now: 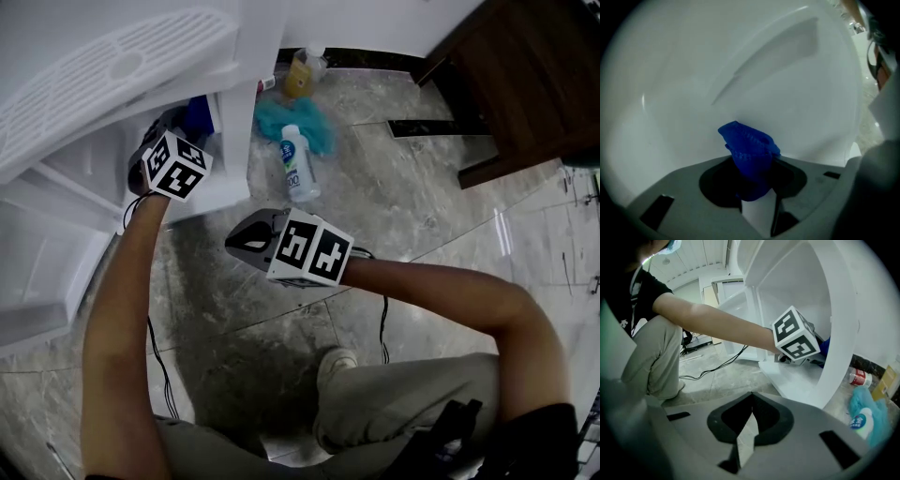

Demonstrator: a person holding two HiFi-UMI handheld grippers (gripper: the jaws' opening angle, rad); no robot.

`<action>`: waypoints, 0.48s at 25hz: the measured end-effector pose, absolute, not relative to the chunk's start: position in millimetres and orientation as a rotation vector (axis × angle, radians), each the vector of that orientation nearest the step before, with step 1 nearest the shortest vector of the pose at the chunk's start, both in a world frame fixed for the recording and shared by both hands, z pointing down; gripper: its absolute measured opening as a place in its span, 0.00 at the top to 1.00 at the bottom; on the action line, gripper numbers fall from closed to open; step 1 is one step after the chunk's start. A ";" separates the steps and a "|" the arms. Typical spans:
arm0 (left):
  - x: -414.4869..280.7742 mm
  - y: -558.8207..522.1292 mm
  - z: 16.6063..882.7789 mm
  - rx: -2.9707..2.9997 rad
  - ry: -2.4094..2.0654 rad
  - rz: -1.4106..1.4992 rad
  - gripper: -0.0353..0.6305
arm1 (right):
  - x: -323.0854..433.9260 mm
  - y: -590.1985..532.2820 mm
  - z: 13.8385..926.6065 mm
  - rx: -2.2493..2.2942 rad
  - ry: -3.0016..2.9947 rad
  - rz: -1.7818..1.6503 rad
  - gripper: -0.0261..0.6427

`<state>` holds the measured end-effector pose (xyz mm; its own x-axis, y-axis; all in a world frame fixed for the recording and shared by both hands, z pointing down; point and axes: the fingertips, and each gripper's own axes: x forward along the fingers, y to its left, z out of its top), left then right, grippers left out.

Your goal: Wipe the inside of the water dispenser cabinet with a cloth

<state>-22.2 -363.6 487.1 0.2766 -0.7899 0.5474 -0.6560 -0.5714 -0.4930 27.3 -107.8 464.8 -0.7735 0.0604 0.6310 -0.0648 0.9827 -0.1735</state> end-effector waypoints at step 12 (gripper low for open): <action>-39.6 -343.4 422.3 -2.651 1.845 -0.564 0.71 | 30.8 -85.3 474.7 -0.044 -2.452 0.464 0.96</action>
